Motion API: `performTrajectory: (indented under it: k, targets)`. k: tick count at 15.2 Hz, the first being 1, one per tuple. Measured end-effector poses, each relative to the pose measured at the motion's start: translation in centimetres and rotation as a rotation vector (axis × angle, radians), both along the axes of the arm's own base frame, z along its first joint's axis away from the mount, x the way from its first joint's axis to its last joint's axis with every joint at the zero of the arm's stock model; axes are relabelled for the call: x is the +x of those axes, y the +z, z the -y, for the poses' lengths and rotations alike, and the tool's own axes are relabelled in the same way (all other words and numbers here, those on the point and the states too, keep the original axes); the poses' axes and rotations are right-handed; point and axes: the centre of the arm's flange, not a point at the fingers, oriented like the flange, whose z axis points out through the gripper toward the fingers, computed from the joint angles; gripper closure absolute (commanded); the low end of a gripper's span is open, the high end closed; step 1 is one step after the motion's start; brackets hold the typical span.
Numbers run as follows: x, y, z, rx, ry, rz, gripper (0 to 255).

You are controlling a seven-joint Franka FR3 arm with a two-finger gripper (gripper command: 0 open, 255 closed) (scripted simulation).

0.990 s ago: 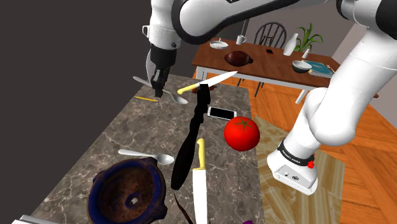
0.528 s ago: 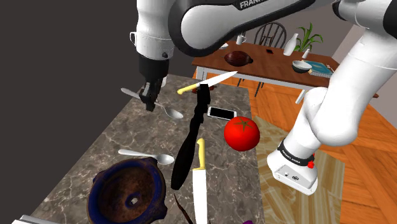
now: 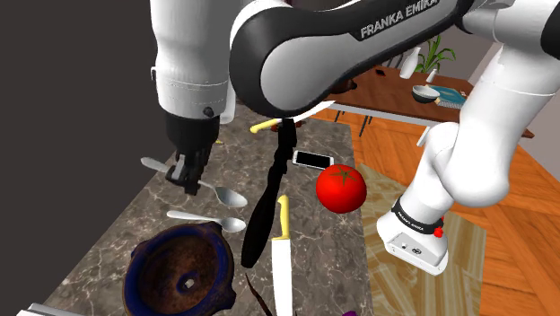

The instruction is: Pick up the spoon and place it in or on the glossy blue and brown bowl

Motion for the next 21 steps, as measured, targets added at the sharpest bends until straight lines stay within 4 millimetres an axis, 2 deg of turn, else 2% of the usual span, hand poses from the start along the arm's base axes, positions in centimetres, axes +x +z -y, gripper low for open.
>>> performTrajectory:
  k: [7,9,19,21]
  targets:
    - [-5.2,-0.4,-7.4,0.000,0.000,0.000,255]
    - [-6.4,-0.5,-8.9,0.000,0.000,0.000,255]
    - [-6.7,-5.7,-9.5,0.001,-0.002,0.001,255]
    - [-6.7,-6.1,-9.5,0.001,-0.002,0.001,255]
